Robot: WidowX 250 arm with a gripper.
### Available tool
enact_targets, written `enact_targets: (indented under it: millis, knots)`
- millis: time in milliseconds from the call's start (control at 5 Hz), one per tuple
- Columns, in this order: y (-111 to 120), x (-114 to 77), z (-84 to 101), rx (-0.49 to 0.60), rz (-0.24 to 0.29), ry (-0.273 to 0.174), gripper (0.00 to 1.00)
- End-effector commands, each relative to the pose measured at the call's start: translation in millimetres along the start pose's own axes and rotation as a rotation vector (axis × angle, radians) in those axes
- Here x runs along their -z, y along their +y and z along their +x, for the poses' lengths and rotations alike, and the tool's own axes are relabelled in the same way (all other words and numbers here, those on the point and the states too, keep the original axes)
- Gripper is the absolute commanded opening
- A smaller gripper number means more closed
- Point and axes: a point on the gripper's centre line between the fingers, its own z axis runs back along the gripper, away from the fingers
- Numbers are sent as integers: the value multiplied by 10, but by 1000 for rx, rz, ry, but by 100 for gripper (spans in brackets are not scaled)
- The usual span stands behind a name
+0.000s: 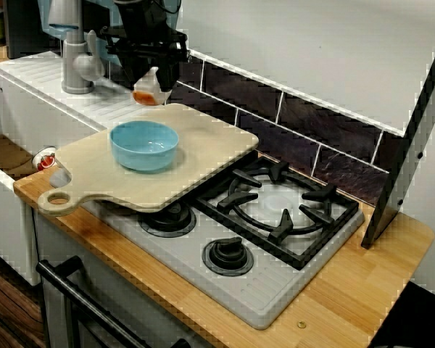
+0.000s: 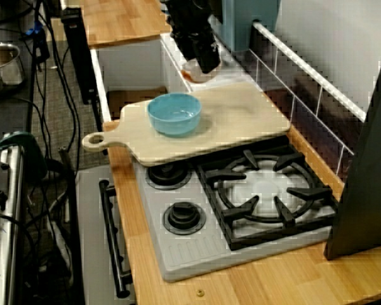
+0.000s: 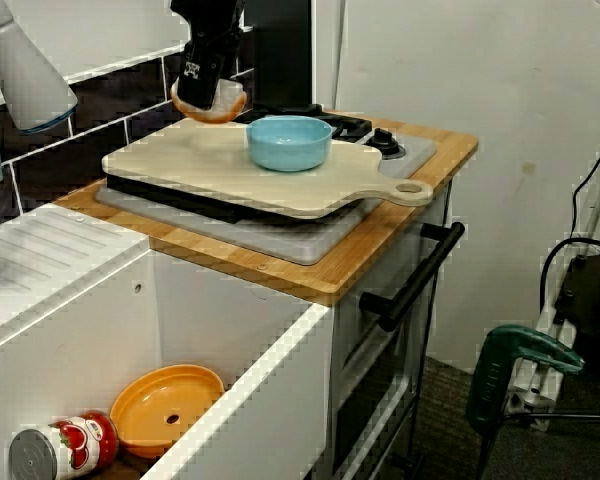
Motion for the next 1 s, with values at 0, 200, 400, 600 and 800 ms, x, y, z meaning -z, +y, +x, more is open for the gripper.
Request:
enact_targets:
  millis: [0, 200, 400, 600, 800]
  knots:
    - [83, 73, 167, 3, 52, -59, 0]
    - [71, 115, 166, 11, 62, -56, 0]
    - [73, 114, 165, 12, 62, -51, 2]
    - [71, 100, 142, 12, 61, -41, 81]
    - [70, 69, 120, 14, 55, -36, 100]
